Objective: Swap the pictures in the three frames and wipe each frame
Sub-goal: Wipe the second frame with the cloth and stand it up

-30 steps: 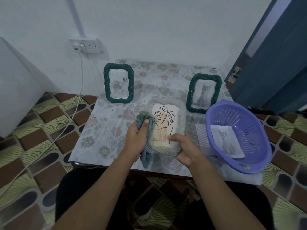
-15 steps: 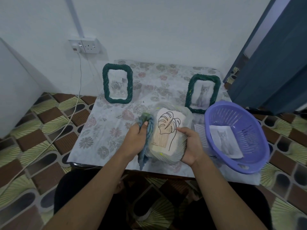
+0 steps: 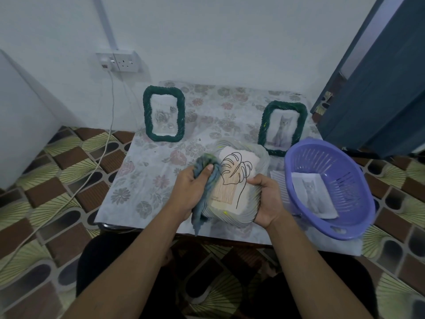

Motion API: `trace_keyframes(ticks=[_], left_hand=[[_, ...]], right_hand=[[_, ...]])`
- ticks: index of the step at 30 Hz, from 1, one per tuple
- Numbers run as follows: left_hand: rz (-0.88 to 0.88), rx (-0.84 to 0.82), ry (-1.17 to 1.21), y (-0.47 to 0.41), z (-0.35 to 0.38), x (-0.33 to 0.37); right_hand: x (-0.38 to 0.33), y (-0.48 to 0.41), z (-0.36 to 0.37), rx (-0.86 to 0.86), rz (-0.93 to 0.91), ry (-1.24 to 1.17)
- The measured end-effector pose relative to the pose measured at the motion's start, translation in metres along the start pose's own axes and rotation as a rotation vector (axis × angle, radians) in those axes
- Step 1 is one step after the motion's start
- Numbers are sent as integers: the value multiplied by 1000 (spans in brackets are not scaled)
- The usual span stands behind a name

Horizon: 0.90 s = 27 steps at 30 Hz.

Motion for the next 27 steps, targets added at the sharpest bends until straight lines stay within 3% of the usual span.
trace_keyframes(ticks=[6, 8, 14, 17, 23, 27], left_hand=[[-140, -321, 93, 3, 0, -9], [-137, -347, 89, 5, -1, -9], [-125, -251, 14, -1, 2, -12], [-87, -100, -30, -4, 0, -9], [-16, 84, -331, -7, -9, 0], [-100, 177, -408, -5, -12, -3]], right_hand=[[-8, 3, -6, 59, -12, 32], [-8, 2, -7, 86, -7, 43], [-1, 1, -2, 76, -3, 33], [8, 0, 0, 53, -3, -23], [13, 6, -5, 30, 7, -46], [15, 8, -12, 29, 6, -55]])
Point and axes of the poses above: each hand's wrist, its own y-axis away from the middle knuckle, its own z-axis out of the palm, x = y × z, the point moved 9 cm from there along -y, towards the middle knuckle, and after that the axes turned 14 degrees about -y, right-handed, at the moved point
